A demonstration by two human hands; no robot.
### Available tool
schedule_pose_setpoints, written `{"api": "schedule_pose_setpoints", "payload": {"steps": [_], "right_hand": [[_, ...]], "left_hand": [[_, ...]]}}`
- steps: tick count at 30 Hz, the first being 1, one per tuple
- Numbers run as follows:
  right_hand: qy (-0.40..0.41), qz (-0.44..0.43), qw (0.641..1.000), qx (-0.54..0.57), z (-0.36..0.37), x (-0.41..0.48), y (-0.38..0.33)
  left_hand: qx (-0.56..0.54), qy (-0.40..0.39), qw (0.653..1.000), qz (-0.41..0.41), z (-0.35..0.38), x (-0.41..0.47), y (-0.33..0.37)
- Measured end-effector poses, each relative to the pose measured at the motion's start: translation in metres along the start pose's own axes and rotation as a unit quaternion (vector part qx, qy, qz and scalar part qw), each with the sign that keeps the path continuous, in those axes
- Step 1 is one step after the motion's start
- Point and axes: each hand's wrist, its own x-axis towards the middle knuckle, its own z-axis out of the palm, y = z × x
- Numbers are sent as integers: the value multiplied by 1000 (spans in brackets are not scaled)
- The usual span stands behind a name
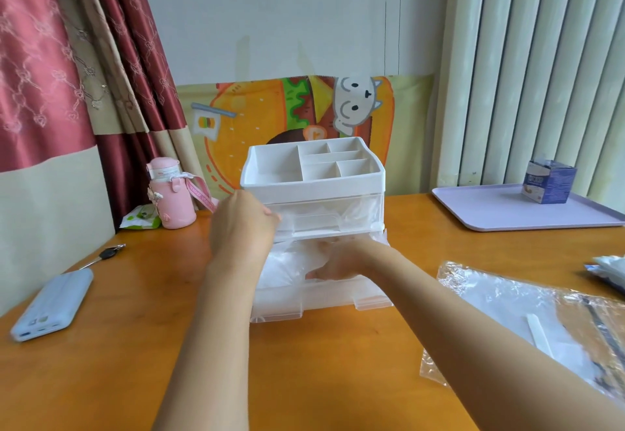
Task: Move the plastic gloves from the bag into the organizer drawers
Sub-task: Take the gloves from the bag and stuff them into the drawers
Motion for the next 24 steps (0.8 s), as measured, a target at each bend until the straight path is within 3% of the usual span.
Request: {"api": "schedule_pose_setpoints", "payload": {"steps": [3,4,10,15,19,24], "right_hand": [[-11,11,1000,-15,3,8,0],[-18,8,1000,-18,4,10,-1],[-13,-7,1000,-20,6,14,6],[-3,-24,998,58,-1,1,18],[-11,-7,971,238,-2,-4,20],[4,-7,956,293,-3,-8,17]], "left_hand": [[-117,-150,981,29,8,-11,17],[-109,-193,975,34,16,-13,21],[93,-302,946,67,55,-20,20],[94,-301,949,2,47,-16,16],[70,-320,944,-43,43,-10,12],[88,-320,943,-31,40,-5,6]]}}
